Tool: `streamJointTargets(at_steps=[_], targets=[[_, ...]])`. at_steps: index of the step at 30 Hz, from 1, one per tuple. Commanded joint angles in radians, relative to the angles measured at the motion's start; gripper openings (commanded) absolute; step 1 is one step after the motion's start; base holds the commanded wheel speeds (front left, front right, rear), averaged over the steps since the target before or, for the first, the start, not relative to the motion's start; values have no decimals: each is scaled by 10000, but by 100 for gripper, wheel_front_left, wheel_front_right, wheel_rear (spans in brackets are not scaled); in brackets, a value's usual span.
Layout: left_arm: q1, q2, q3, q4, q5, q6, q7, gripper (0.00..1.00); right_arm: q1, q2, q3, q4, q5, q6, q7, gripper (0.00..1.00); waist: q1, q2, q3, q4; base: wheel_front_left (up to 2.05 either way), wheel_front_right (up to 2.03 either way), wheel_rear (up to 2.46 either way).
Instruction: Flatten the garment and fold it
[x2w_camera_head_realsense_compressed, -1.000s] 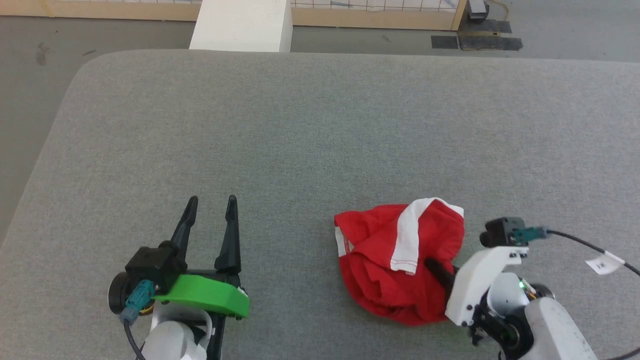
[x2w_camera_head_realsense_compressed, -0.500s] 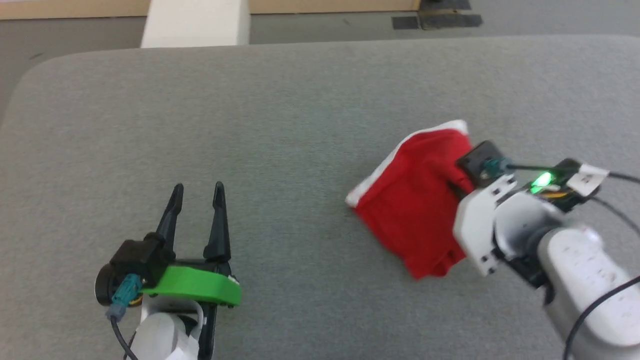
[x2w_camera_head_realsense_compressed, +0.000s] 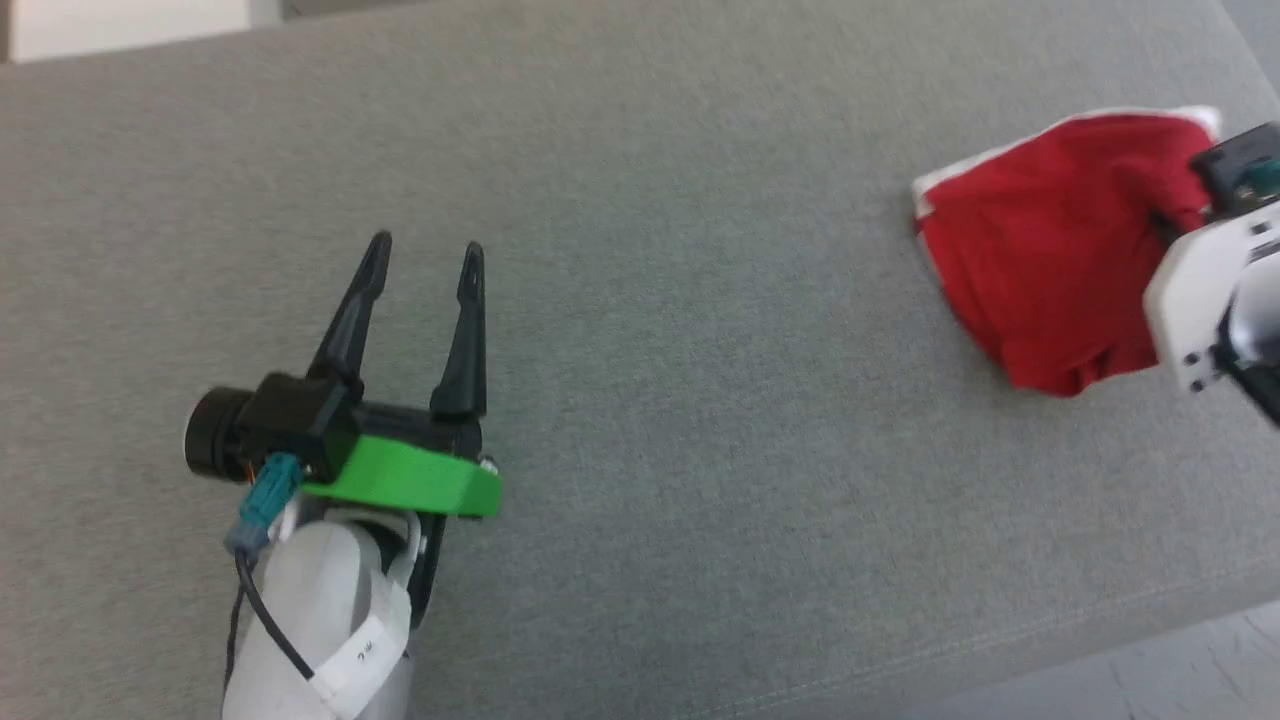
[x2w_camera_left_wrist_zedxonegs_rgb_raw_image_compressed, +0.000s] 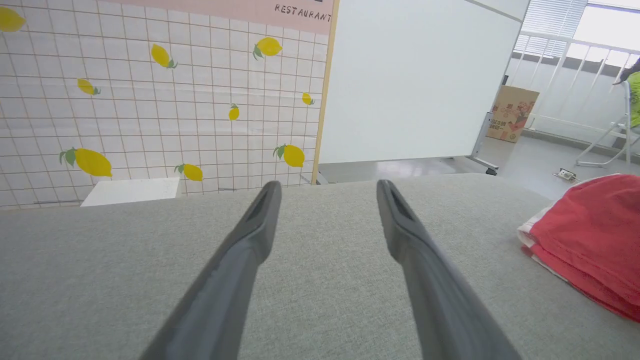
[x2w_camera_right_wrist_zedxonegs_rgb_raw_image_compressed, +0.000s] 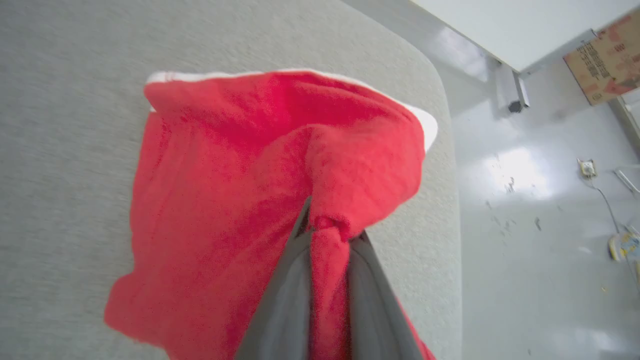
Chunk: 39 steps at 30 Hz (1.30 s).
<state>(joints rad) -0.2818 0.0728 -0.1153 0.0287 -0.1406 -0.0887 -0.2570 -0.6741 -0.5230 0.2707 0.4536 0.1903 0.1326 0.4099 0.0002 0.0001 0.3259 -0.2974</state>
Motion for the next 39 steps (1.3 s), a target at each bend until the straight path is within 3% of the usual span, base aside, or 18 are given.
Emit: streamJointTargets(at_steps=[1,10,21,23,24,32,39], targets=[[-309,167,-44,-7,127,-62,-17,100,-341,-11,-152,351,-112,-19,-327,0,-2,-1,1302,-972,0,0,0],[-1116,531,-470,-466,342,-175,486,100,-1699,-322,-1383,3033,-1230,-19,-2275,0,-2,-1,2374,-1006,0,0,0],[-1028,744,-657,-802,377,-130,812,100,-2508,-389,-3123,4644,-2936,-19,-3723,0,-2,-1,2458,-412,0,0,0],[-967,723,-702,-784,349,-114,798,100,-2525,-410,-3385,4810,-3218,-19,-3877,44,-2,-1,2378,-273,0,0,0],[-935,711,-713,-765,324,-101,782,100,-2530,-414,-3556,4891,-3341,-19,-3947,100,-2,-1,2328,-210,0,0,0],[-640,468,-764,-363,-20,-3,395,100,-2438,-579,-4686,4849,-4104,-19,-5022,100,-2,-1,1434,334,0,0,0],[-105,198,-609,311,-563,109,53,100,-1534,19,-4380,4417,-3140,-19,-6098,100,-2,-1,-58,988,0,0,0]])
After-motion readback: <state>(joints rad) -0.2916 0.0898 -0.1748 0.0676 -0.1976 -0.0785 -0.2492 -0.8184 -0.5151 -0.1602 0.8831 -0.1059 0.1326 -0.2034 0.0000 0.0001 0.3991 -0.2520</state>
